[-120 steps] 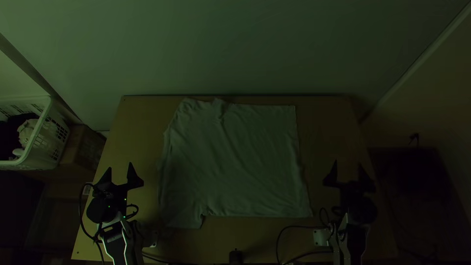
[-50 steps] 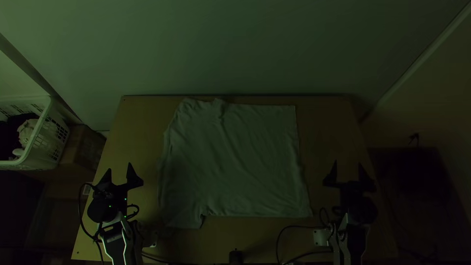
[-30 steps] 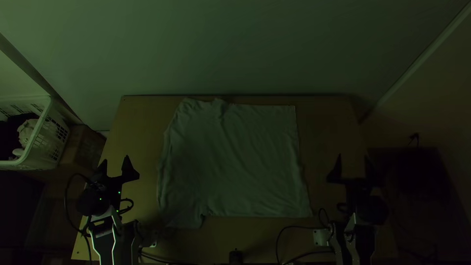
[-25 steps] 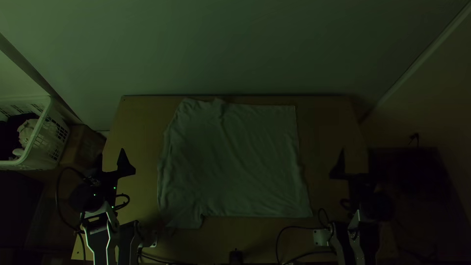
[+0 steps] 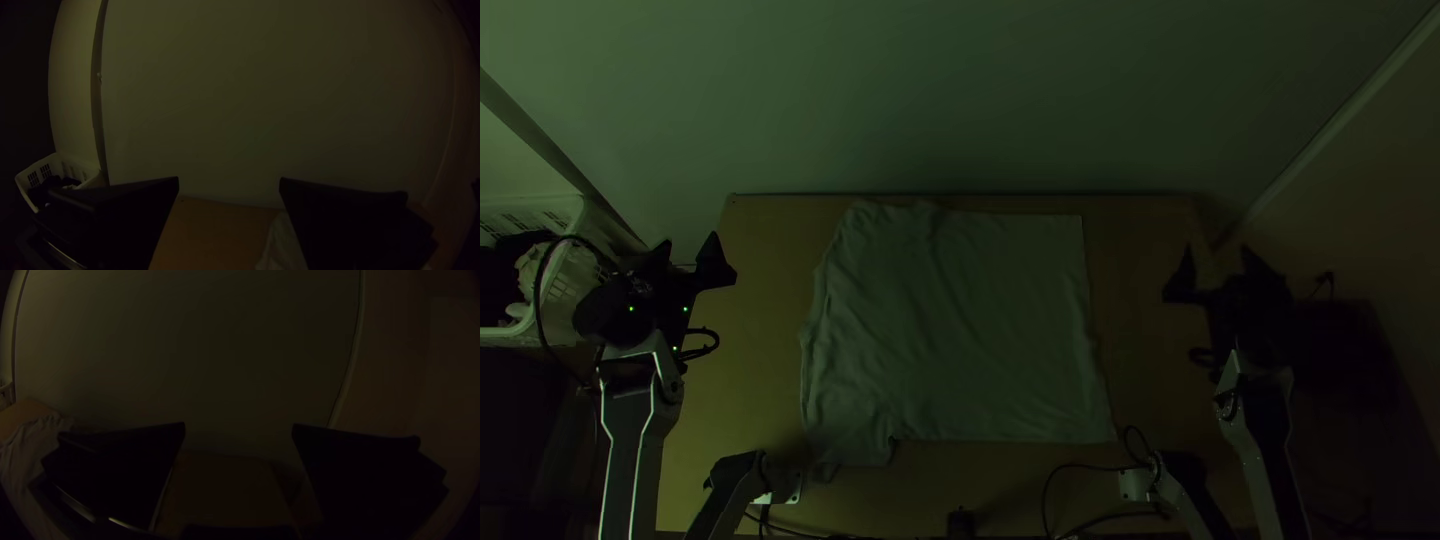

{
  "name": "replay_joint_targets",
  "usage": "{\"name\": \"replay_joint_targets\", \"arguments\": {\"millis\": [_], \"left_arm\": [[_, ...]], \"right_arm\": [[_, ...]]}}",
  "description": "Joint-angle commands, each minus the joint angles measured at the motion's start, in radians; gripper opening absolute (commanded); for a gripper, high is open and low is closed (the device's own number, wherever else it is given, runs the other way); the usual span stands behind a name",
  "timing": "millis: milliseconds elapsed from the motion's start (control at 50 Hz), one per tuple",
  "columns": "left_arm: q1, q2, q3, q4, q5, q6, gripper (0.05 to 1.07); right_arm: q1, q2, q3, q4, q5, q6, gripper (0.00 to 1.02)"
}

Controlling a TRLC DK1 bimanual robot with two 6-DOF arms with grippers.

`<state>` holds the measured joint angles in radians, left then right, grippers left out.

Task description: Fold the t-shirt

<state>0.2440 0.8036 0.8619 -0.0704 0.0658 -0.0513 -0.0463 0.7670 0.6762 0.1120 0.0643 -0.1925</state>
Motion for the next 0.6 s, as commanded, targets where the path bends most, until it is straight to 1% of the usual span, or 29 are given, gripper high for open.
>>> {"name": "replay_joint_targets", "arguments": {"millis": [0,160,240,580], "left_arm": [[-0.038,0.086,0.094,-0.020,-0.020,0.001,1.01],[-0.127,0.197,0.203,-0.048,-0.060,0.001,1.01],[-0.164,0.264,0.262,-0.066,-0.095,0.004,1.01],[-0.226,0.534,0.508,-0.160,-0.098,0.028,1.02]], "right_arm": [[0.023,0.101,0.097,0.014,0.023,-0.016,0.98],[0.066,0.249,0.223,0.003,0.062,-0.024,0.98],[0.075,0.321,0.295,-0.012,0.063,-0.024,0.98],[0.092,0.591,0.559,-0.083,0.063,-0.030,0.98]]}}
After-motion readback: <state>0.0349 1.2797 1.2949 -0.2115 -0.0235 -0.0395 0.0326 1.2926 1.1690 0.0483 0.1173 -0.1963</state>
